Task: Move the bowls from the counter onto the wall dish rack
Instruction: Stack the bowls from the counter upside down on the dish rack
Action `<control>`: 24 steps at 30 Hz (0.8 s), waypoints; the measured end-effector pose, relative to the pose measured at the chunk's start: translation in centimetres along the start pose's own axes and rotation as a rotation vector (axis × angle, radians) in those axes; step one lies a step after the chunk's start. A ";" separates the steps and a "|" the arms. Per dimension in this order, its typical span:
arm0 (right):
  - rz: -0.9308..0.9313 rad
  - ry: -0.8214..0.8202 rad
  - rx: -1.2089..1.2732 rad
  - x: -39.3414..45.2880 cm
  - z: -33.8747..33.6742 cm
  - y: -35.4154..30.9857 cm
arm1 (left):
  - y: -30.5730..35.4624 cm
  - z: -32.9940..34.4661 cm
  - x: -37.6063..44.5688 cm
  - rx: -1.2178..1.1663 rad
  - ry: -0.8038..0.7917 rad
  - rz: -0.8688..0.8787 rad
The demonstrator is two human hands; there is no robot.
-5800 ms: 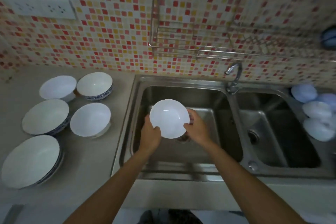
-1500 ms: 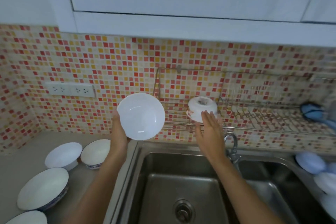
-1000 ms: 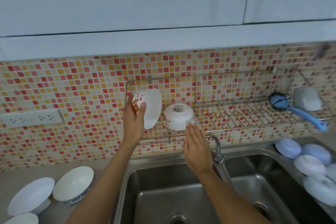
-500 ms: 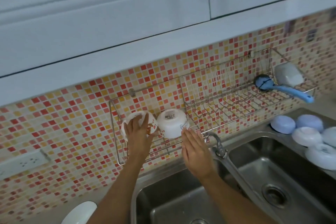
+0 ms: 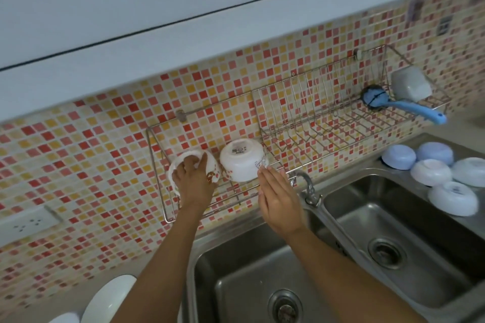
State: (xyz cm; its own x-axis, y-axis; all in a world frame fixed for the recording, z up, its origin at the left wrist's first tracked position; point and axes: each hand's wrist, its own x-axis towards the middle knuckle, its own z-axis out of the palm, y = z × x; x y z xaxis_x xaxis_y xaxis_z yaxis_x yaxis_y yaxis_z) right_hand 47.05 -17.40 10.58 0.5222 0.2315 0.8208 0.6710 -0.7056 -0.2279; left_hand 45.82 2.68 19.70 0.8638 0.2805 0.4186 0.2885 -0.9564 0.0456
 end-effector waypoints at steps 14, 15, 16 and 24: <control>0.031 -0.100 -0.032 0.2 -0.8 -0.3 | 0.2 0.5 -0.5 -0.123 -0.023 -0.043; 0.043 -0.122 -0.037 0.3 -0.9 -0.3 | 0.2 0.6 -0.5 -0.126 -0.029 -0.041; 0.054 -0.135 -0.040 0.3 -0.8 -0.4 | 0.1 0.7 -0.5 -0.133 -0.029 -0.044; 0.094 -0.119 -0.045 0.1 0.0 -0.7 | 0.2 0.6 -0.8 -0.210 0.009 -0.125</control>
State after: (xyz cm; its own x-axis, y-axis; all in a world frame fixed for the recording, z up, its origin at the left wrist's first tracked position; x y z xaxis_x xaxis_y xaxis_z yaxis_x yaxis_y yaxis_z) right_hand 46.64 -16.93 10.77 0.6418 0.2391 0.7287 0.5934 -0.7567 -0.2744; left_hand 45.42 2.28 18.85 0.8226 0.3978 0.4062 0.2997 -0.9105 0.2847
